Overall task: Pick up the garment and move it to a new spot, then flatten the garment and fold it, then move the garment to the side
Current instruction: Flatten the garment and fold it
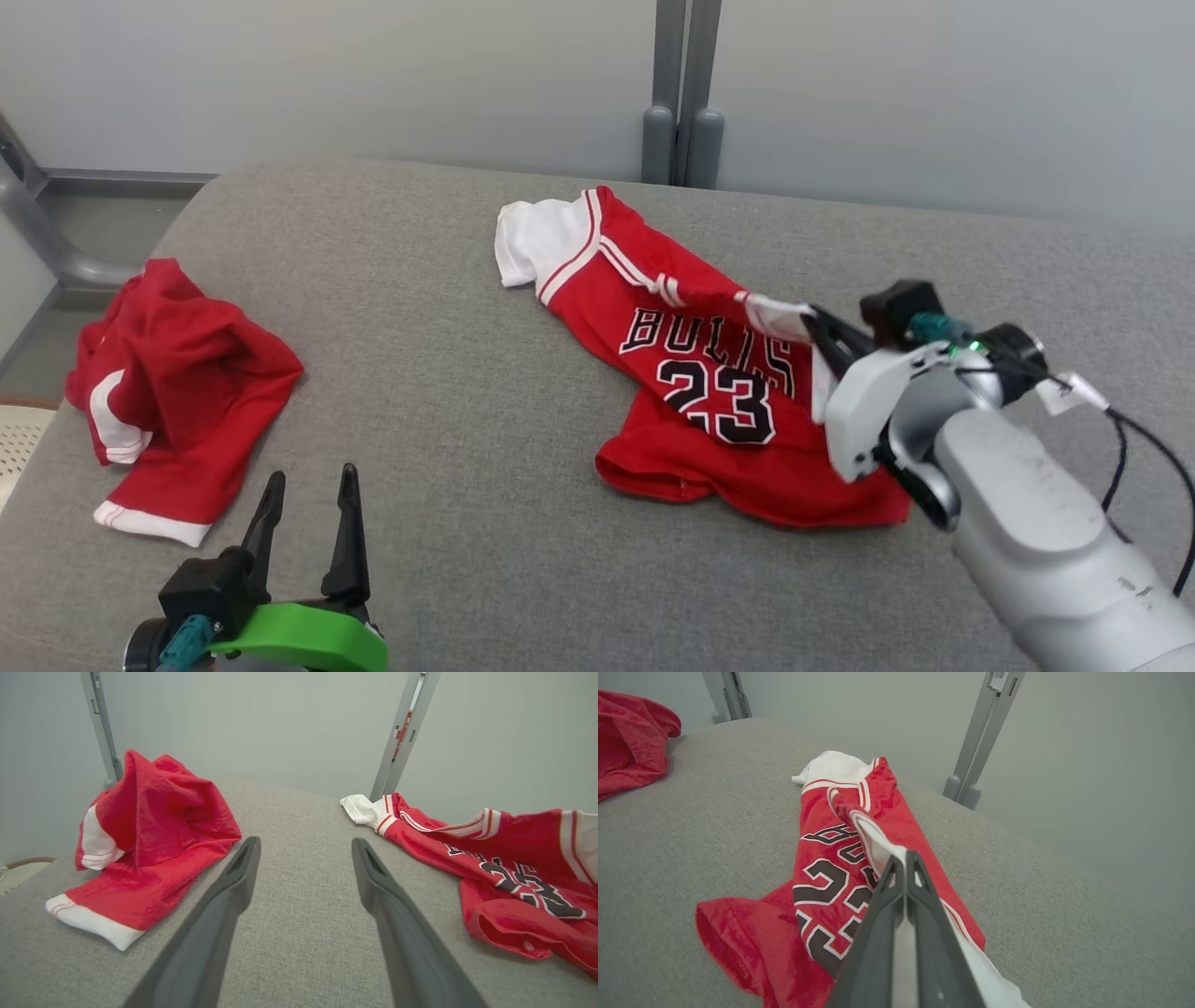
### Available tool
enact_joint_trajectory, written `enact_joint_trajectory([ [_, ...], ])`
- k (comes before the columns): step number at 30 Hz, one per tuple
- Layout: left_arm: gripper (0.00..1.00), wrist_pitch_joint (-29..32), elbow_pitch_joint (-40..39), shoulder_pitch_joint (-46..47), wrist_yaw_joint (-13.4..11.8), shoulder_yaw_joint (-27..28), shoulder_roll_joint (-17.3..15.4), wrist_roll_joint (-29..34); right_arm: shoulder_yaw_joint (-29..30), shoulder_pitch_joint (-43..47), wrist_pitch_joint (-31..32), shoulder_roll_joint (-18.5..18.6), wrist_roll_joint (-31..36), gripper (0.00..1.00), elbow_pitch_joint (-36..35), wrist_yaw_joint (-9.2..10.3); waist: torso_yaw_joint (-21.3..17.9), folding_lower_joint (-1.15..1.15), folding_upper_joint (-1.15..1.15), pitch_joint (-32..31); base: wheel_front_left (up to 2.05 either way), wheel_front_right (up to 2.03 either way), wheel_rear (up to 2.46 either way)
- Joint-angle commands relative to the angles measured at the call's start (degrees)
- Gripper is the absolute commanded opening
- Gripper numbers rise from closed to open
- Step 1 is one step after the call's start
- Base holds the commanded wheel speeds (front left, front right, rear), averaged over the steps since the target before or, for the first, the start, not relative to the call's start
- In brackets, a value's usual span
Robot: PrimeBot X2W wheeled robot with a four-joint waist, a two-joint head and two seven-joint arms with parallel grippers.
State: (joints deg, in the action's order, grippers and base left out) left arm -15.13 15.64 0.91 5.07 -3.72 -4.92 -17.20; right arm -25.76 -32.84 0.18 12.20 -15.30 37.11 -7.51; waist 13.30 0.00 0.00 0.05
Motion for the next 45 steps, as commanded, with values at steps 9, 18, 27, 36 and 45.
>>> enact_joint_trajectory([
  [9,1.0,0.0,-0.7,3.7,1.0,-1.1,0.6,1.1,9.4,-5.4,2.2,8.9,-2.1,0.0,-3.4,0.03,-4.6,0.0,0.0,6.4,0.0,0.0,0.0],
  [18,1.0,0.0,-1.2,8.3,1.7,-2.3,0.1,1.9,21.0,-4.0,2.0,13.3,-1.5,0.0,-4.0,0.04,-7.3,0.0,0.0,13.9,0.0,0.0,0.0],
  [27,1.0,0.0,-0.3,11.7,2.0,-3.4,0.2,2.0,31.1,-3.9,-0.2,13.9,3.4,0.0,1.5,0.04,-7.8,0.0,0.0,16.9,0.0,0.0,0.0],
  [36,1.0,0.0,1.5,9.5,2.3,-3.3,0.2,1.8,30.8,-1.3,-6.2,8.8,7.8,1.0,4.7,0.05,-9.7,0.0,0.0,10.5,0.0,0.0,0.0],
  [45,1.0,0.0,2.1,5.5,2.4,-2.9,0.1,1.7,22.2,5.5,-12.9,1.5,5.7,1.0,-2.5,0.05,-12.4,0.0,0.0,3.6,0.0,0.0,0.0],
])
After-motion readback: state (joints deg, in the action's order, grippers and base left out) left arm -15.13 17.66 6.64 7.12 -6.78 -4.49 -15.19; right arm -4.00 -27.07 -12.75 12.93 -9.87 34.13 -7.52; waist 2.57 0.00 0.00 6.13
